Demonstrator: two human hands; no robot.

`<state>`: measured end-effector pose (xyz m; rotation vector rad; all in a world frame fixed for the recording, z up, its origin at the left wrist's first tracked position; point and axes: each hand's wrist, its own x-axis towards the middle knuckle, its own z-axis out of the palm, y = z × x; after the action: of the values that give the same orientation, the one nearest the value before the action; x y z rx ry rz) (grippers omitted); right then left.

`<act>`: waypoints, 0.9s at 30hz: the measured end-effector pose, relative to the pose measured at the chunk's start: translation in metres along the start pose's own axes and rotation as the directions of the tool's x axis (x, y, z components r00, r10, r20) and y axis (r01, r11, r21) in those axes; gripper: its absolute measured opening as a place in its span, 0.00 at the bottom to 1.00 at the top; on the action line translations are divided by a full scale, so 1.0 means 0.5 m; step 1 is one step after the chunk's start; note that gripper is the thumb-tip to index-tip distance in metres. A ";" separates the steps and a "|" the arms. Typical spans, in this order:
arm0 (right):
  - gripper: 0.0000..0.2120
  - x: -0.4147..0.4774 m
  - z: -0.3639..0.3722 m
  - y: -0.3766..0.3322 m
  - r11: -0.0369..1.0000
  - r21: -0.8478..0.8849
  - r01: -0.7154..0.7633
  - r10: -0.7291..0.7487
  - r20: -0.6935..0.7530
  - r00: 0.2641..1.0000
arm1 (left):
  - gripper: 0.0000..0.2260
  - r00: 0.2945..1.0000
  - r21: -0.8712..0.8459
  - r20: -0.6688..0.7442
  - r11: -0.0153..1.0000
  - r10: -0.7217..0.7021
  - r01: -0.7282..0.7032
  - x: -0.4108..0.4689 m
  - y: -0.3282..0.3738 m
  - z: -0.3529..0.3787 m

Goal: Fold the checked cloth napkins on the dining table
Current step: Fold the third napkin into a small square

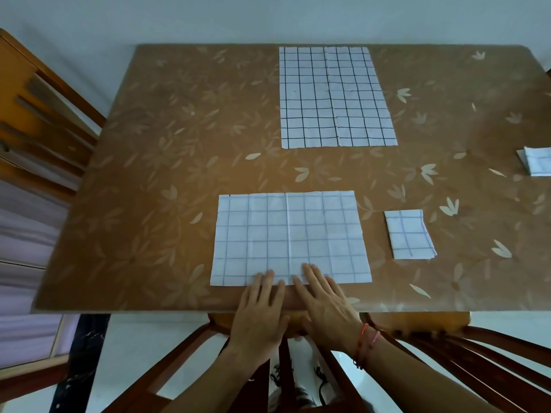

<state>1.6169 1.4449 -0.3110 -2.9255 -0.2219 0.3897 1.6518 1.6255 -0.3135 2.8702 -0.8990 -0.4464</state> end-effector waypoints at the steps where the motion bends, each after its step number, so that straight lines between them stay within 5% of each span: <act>1: 0.35 0.001 0.001 0.003 1.000 -0.015 0.002 -0.002 0.006 1.000 | 0.31 1.000 -0.001 0.002 1.000 -0.012 0.012 -0.002 0.001 -0.002; 9: 0.40 0.004 0.016 0.011 0.998 -0.061 0.028 -0.029 -0.012 1.000 | 0.29 0.997 0.025 -0.036 0.998 0.064 -0.063 0.004 0.000 -0.005; 15: 0.39 0.003 0.027 -0.011 0.994 -0.071 0.084 -0.087 -0.039 0.995 | 0.33 0.985 0.031 0.133 0.993 0.112 -0.117 0.016 -0.024 0.000; 27: 0.35 0.011 0.025 -0.024 0.994 -0.069 0.089 -0.090 -0.003 0.996 | 0.30 0.997 -0.013 0.038 0.997 0.075 -0.074 0.000 -0.027 0.014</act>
<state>1.6171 1.4593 -0.3219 -2.9700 -0.3711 0.3664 1.6569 1.6367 -0.3225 2.8157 -1.0019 -0.4985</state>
